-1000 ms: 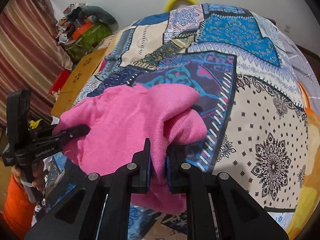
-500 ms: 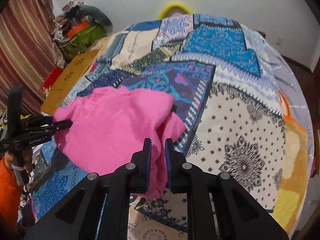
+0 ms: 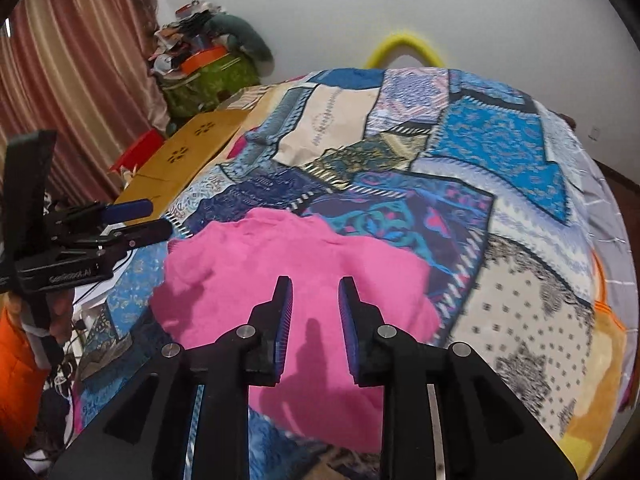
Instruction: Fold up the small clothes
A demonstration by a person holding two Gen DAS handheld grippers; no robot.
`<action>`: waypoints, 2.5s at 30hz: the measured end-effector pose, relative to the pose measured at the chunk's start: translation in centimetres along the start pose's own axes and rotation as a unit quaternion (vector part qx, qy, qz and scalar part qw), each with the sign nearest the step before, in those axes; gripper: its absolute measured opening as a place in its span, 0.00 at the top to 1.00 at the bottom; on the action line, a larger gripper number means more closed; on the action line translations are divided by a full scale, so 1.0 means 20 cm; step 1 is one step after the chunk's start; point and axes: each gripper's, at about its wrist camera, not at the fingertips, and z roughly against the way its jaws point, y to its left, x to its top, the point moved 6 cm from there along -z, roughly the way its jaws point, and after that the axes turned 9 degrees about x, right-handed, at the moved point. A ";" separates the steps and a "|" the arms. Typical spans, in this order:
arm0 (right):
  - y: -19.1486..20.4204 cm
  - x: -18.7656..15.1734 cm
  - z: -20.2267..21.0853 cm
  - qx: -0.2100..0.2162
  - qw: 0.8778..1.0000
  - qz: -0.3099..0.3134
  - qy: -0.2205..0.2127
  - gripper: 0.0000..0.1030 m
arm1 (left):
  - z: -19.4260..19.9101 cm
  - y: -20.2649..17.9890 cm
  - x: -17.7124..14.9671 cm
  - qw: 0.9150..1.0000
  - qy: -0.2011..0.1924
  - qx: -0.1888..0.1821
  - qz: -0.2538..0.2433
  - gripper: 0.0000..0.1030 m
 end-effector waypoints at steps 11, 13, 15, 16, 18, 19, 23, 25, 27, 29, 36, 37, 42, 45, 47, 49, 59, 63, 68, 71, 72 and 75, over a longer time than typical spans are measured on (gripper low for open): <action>-0.11 -0.04 -0.19 -0.035 0.999 0.010 0.029 0.62 | -0.27 -0.16 -0.07 0.998 0.053 -0.012 -0.025 0.41; -0.15 -0.06 -0.20 -0.038 0.999 0.002 0.032 0.62 | -0.32 -0.16 -0.09 0.998 0.061 -0.004 -0.030 0.41; -0.19 -0.08 -0.20 -0.037 0.999 -0.009 0.032 0.62 | -0.35 -0.16 -0.11 0.997 0.068 0.004 -0.035 0.41; -0.22 -0.10 -0.19 -0.038 0.999 -0.014 0.030 0.62 | -0.36 -0.15 -0.12 0.997 0.070 0.007 -0.036 0.41; -0.25 -0.12 -0.17 -0.038 0.999 -0.022 0.028 0.62 | -0.38 -0.14 -0.14 0.997 0.072 0.009 -0.036 0.41; -0.27 -0.14 -0.16 -0.037 0.999 -0.026 0.027 0.62 | -0.38 -0.13 -0.14 0.997 0.072 0.010 -0.036 0.41; -0.32 -0.18 -0.11 -0.052 0.998 -0.036 0.029 0.62 | -0.36 -0.11 -0.15 0.997 0.069 0.019 -0.040 0.41; -0.34 -0.20 -0.08 -0.056 0.997 -0.041 0.030 0.62 | -0.34 -0.09 -0.15 0.997 0.066 0.027 -0.043 0.41; -0.35 -0.21 -0.04 -0.059 0.997 -0.049 0.025 0.62 | -0.32 -0.07 -0.15 0.996 0.062 0.045 -0.046 0.41; -0.33 -0.20 0.00 -0.059 0.997 -0.047 0.018 0.62 | -0.29 -0.05 -0.14 0.996 0.057 0.056 -0.045 0.41; -0.12 -0.10 0.12 -0.039 0.999 0.002 -0.019 0.62 | -0.11 -0.02 -0.09 0.998 0.024 0.045 -0.024 0.41; -0.08 -0.09 0.12 -0.032 0.999 0.012 -0.021 0.62 | -0.08 -0.04 -0.08 0.999 0.018 0.040 -0.025 0.40; 0.09 -0.09 0.04 0.001 0.999 0.044 -0.010 0.62 | -0.01 -0.14 -0.07 0.999 0.002 0.022 -0.040 0.31; 0.11 -0.14 -0.06 0.007 0.999 0.046 0.015 0.62 | -0.05 -0.20 -0.10 0.999 0.011 0.012 -0.051 0.30; 0.10 -0.18 -0.12 0.009 0.999 0.041 0.031 0.62 | -0.10 -0.22 -0.14 0.998 0.027 0.015 -0.059 0.30; 0.08 -0.22 -0.16 0.006 0.998 0.035 0.049 0.62 | -0.14 -0.22 -0.17 0.997 0.040 0.016 -0.061 0.30; -0.05 -0.31 -0.03 -0.021 0.999 -0.002 0.031 0.50 | -0.23 -0.01 -0.34 0.995 0.080 0.055 -0.023 0.30; -0.10 -0.35 0.06 -0.037 0.999 -0.017 0.026 0.50 | -0.17 0.08 -0.36 0.995 0.078 0.059 0.005 0.30; -0.12 -0.37 0.17 -0.055 0.998 -0.025 0.011 0.50 | -0.06 0.11 -0.35 0.995 0.065 0.069 0.019 0.30; -0.10 -0.35 0.26 -0.061 0.998 -0.024 -0.008 0.50 | 0.04 0.11 -0.33 0.996 0.047 0.073 0.024 0.30; -0.09 -0.33 0.28 -0.062 0.998 -0.023 -0.015 0.50 | 0.08 0.12 -0.32 0.996 0.040 0.074 0.026 0.30; 0.00 -0.28 0.41 -0.064 0.996 -0.008 -0.054 0.50 | 0.24 0.10 -0.27 0.997 0.006 0.071 0.037 0.30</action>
